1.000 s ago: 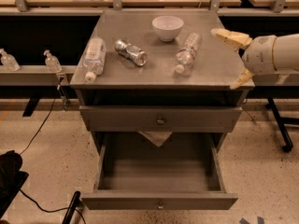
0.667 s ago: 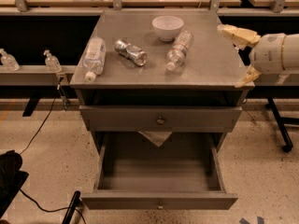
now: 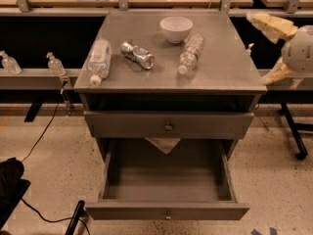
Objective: Pick water bottle from middle drawer and place on counter
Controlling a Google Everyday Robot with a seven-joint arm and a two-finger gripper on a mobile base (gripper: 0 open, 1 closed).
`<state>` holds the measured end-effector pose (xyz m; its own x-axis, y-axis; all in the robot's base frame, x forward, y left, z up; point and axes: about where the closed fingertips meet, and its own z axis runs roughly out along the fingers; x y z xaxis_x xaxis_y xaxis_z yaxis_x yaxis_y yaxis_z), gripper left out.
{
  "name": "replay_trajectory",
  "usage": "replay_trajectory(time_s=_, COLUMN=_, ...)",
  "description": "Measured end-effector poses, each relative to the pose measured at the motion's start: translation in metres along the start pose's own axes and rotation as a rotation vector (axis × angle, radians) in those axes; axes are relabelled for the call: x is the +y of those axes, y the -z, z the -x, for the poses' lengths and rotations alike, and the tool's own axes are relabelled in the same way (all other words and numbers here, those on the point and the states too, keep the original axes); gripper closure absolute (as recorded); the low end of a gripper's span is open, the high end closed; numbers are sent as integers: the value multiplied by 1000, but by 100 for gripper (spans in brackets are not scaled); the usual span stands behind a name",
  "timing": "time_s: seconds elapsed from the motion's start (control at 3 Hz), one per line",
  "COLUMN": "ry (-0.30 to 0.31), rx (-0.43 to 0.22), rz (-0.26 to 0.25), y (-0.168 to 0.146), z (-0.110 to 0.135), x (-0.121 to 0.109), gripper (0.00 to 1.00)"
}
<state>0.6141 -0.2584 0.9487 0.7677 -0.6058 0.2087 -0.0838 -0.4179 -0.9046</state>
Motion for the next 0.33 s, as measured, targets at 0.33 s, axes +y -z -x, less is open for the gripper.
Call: replay_trajectory(time_s=0.33, ry=-1, rx=5, rz=-3, y=4, z=0, x=-1, gripper=0)
